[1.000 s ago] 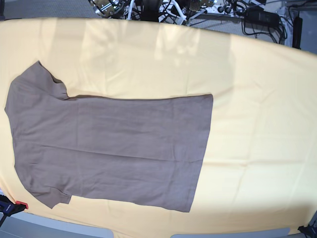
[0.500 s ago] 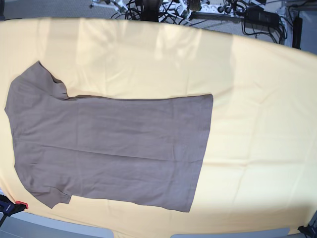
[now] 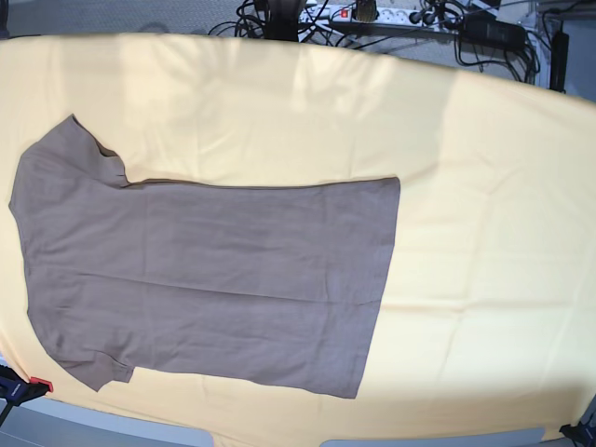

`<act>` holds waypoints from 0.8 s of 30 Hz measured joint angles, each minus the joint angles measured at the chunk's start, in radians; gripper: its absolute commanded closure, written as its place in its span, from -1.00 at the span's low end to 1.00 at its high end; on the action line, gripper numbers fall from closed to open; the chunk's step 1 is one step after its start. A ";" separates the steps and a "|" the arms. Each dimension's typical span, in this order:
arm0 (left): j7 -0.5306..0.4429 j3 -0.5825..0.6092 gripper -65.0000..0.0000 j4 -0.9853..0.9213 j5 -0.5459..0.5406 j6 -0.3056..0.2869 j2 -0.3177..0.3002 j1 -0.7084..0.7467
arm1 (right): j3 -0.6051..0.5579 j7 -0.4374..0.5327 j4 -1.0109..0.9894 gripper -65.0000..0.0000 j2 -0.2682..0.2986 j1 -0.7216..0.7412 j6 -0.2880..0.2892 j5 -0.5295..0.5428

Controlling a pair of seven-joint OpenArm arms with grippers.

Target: Fold the T-shirt properly

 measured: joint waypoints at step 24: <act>0.128 -0.589 1.00 0.835 -0.081 -0.151 -0.158 0.396 | 0.000 -0.393 0.758 1.00 0.198 -0.312 -0.393 -0.706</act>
